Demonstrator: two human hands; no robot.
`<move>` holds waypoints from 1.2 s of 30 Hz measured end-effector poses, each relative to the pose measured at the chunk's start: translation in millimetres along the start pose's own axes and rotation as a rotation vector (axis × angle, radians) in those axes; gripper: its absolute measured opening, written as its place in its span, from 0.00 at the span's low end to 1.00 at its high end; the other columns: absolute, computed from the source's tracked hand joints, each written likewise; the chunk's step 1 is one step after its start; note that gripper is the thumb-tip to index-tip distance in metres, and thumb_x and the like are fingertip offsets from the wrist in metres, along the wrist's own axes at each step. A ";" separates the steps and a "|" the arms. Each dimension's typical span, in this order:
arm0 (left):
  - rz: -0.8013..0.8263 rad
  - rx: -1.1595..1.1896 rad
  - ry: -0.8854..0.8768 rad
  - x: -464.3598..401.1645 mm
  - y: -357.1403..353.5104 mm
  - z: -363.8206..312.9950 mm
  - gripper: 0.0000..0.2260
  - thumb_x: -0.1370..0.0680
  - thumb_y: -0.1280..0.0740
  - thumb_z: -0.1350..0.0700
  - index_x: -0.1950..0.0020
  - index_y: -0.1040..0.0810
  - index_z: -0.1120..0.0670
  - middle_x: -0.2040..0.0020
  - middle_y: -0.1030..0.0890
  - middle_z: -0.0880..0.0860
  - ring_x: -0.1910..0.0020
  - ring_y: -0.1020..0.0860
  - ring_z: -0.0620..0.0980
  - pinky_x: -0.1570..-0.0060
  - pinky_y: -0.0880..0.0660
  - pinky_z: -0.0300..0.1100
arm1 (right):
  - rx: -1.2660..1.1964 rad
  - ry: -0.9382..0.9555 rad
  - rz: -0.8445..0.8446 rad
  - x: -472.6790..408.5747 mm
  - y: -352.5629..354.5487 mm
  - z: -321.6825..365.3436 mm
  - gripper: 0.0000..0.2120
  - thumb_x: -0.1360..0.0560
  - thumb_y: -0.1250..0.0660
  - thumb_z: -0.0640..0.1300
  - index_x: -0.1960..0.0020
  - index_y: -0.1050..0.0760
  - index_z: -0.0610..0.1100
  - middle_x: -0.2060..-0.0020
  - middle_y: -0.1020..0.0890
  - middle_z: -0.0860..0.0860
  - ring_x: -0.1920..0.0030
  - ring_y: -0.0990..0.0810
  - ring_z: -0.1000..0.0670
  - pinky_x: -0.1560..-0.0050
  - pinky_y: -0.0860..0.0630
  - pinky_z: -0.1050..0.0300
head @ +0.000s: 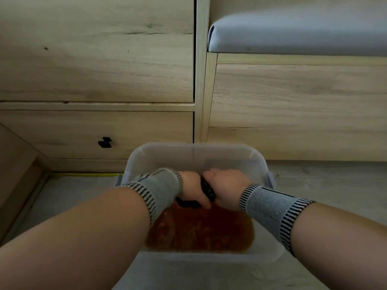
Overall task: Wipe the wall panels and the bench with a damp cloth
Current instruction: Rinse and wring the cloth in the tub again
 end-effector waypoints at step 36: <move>-0.518 -0.394 -0.083 5.6 32.5 -38.4 0.13 0.20 0.35 0.52 0.39 0.29 0.57 0.46 0.20 0.56 0.49 0.20 0.57 0.54 0.25 0.50 | -0.144 -0.221 0.142 -12.0 -11.2 -27.1 0.07 0.24 0.34 0.43 0.48 0.29 0.47 0.61 0.24 0.50 0.58 0.22 0.46 0.57 0.22 0.53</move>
Point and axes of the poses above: each hand's wrist, its own x-axis away from the middle knuckle, its own y-axis out of the back of the hand, z = x × y, the point moved 10 cm from there along -x, towards the middle knuckle
